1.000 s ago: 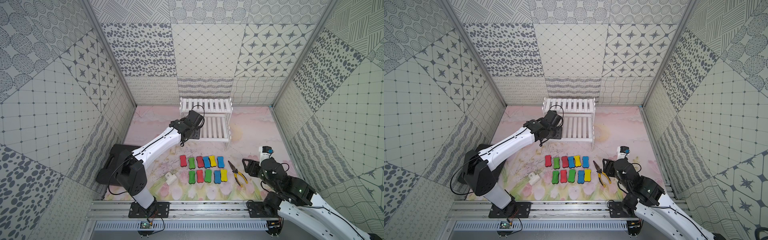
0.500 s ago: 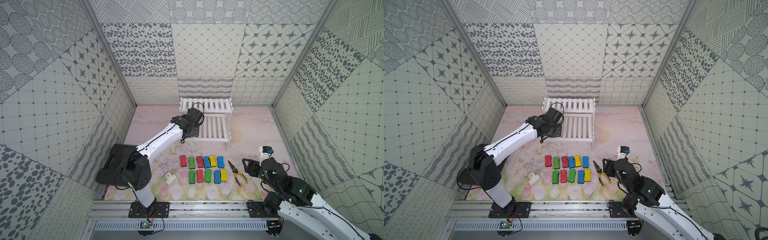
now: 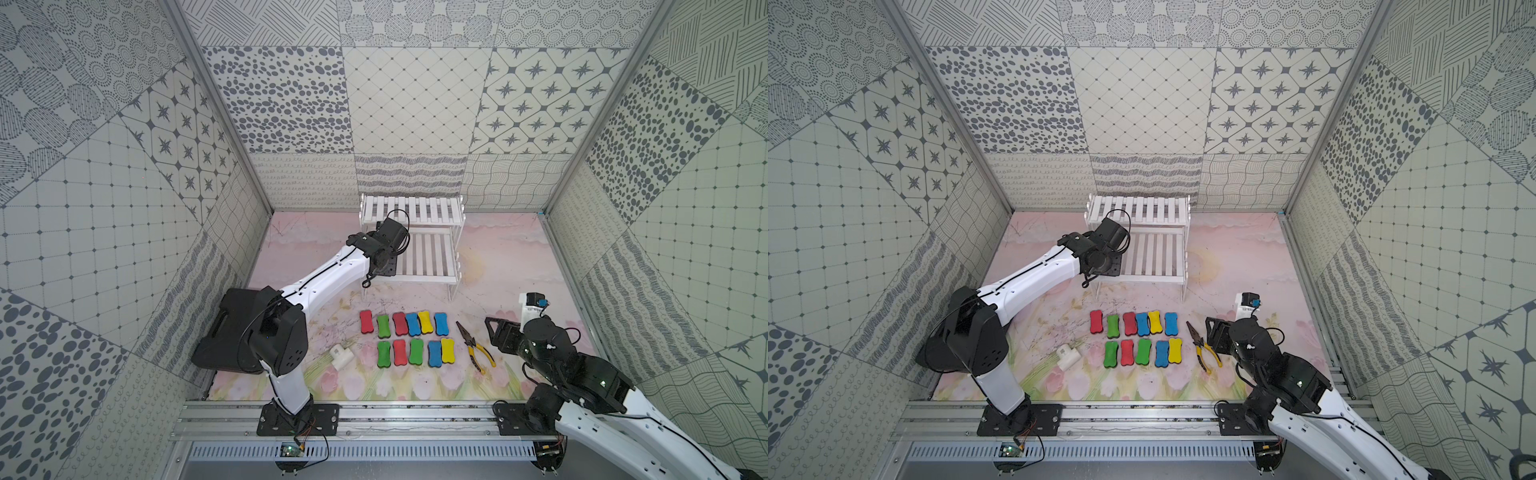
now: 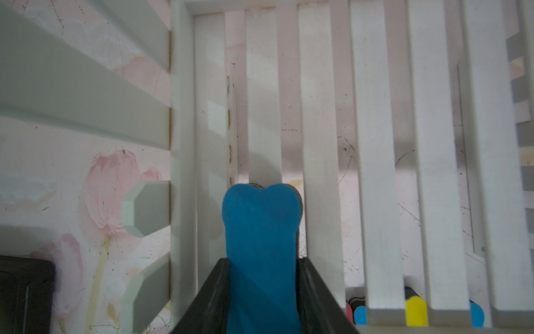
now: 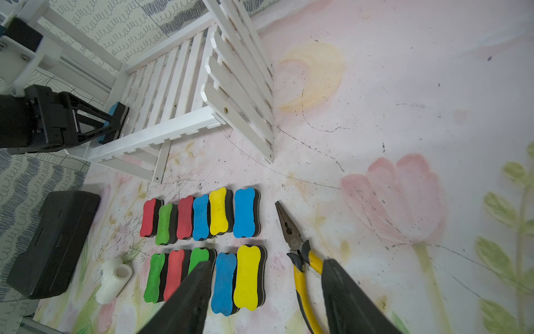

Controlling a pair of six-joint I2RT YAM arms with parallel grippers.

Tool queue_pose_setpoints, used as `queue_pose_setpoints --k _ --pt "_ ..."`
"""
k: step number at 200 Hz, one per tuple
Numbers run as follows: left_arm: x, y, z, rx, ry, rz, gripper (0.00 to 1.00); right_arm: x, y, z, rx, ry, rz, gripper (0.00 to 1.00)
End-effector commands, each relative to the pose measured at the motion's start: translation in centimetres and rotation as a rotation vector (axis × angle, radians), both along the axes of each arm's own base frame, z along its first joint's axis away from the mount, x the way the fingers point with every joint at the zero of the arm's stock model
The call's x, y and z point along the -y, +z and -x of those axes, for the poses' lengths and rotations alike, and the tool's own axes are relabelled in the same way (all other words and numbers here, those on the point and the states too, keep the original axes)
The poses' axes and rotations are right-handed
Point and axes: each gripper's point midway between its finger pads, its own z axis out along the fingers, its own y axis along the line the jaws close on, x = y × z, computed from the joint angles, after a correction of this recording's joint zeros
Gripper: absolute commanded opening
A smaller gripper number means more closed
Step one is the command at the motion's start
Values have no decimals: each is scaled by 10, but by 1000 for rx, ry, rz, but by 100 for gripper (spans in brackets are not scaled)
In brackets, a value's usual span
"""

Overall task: Remove the whiteboard erasers from the shelf
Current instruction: Pick up the whiteboard eraser from the shelf.

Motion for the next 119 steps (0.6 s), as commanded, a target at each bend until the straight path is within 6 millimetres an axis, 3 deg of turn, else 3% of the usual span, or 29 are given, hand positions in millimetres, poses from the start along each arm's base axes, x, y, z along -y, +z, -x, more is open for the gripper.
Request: queue_pose_setpoints --k 1,30,56,81,119 --pt "-5 0 2 -10 13 -1 37 1 9 -4 38 -19 -29 65" --pt "-5 22 10 25 16 47 37 1 9 -4 37 -19 -29 65" --pt "-6 43 32 68 11 91 37 1 10 -4 40 -19 -31 65" --pt "-15 47 69 78 17 101 37 1 10 -3 39 -17 -35 65" --pt "-39 25 136 43 71 123 37 0 10 -3 37 -12 -43 65"
